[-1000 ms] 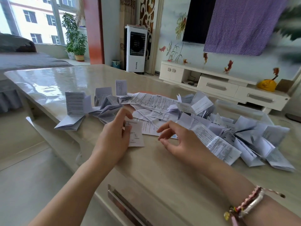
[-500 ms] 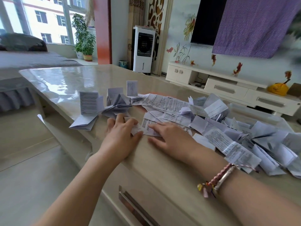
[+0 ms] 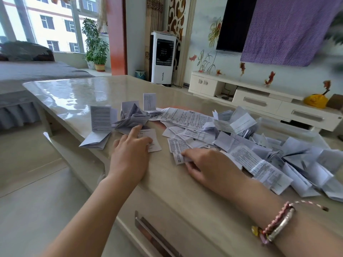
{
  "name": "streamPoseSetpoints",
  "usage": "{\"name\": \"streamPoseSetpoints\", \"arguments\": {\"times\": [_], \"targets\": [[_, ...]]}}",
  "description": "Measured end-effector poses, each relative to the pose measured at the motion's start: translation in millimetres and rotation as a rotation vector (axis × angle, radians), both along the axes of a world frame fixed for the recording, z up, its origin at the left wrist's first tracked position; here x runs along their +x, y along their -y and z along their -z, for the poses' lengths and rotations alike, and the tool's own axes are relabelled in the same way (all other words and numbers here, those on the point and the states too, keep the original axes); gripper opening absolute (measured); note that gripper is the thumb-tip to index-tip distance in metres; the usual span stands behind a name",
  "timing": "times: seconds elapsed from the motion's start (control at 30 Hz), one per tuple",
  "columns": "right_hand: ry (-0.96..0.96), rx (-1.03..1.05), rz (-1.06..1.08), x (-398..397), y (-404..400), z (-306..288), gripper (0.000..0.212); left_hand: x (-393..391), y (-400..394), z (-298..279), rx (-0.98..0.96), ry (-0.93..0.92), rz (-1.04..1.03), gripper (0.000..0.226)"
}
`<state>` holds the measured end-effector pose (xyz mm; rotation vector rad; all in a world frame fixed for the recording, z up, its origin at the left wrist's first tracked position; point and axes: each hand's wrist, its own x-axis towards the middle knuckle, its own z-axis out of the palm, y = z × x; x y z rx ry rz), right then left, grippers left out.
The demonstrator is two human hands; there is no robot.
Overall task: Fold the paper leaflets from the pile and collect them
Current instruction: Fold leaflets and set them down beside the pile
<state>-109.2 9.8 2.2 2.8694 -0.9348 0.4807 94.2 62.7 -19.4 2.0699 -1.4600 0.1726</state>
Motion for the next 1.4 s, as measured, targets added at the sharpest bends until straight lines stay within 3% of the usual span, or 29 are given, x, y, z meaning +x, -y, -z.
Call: {"name": "streamPoseSetpoints", "arguments": {"times": [0.1,0.17,0.27,0.4,0.53,0.67,0.77,0.9,1.03,1.1,1.17,1.2,1.27,1.3,1.33,1.4], "targets": [[0.004,0.023,0.126,3.9,0.1,-1.9,0.034,-6.6,-8.1,0.5,-0.044,0.036,-0.002,0.023],[0.047,0.034,0.185,2.2,1.3,-0.5,0.028,-11.4,-12.9,-0.2,-0.122,0.024,0.041,0.018],[0.257,0.116,0.213,-5.1,-2.1,-1.1,0.011,-17.3,-16.7,-1.6,-0.217,-0.013,0.105,0.016],[0.539,0.284,0.236,-21.4,-10.3,-10.0,0.011,-19.3,-17.2,-4.7,-0.315,-0.082,0.185,0.019],[0.684,0.461,0.230,-35.7,-11.0,-3.3,0.004,-20.0,-15.0,-2.0,-0.289,-0.165,0.278,0.015],[0.716,0.593,0.172,-40.7,-14.4,-1.6,0.028,-14.9,-7.2,11.3,-0.160,-0.103,0.234,0.013],[0.749,0.687,0.126,-41.2,-17.3,-5.8,0.044,-10.0,-5.4,10.8,-0.142,-0.163,0.217,0.013],[0.743,0.737,0.074,-36.6,-15.5,-3.9,0.035,-8.5,-5.4,4.6,-0.090,-0.199,0.171,0.021],[0.818,0.837,0.001,-40.7,-16.5,-7.2,0.064,-15.4,-12.2,2.6,-0.163,-0.284,0.215,0.029],[0.875,0.852,0.009,-41.8,-15.2,-8.6,0.056,-22.1,-16.1,-1.8,-0.198,-0.393,0.300,0.028],[0.921,0.835,0.049,-41.7,-13.1,-8.0,0.031,-31.1,-19.3,-6.0,-0.227,-0.504,0.406,0.023],[0.925,0.821,0.089,-41.8,-11.9,-6.7,0.022,-34.4,-20.0,-6.6,-0.241,-0.575,0.447,0.039],[0.881,0.756,0.190,-41.5,-10.4,-4.0,0.023,-35.8,-17.4,-3.2,-0.226,-0.701,0.462,0.079],[0.840,0.702,0.232,-41.1,-9.5,-2.7,0.025,-36.9,-17.5,-1.6,-0.190,-0.716,0.472,0.085],[0.799,0.654,0.261,-40.7,-9.4,-1.8,0.027,-39.9,-17.9,0.1,-0.157,-0.709,0.489,0.074],[0.741,0.595,0.284,-40.3,-10.0,0.2,0.032,-47.2,-17.8,1.7,-0.116,-0.666,0.453,0.028]]}}
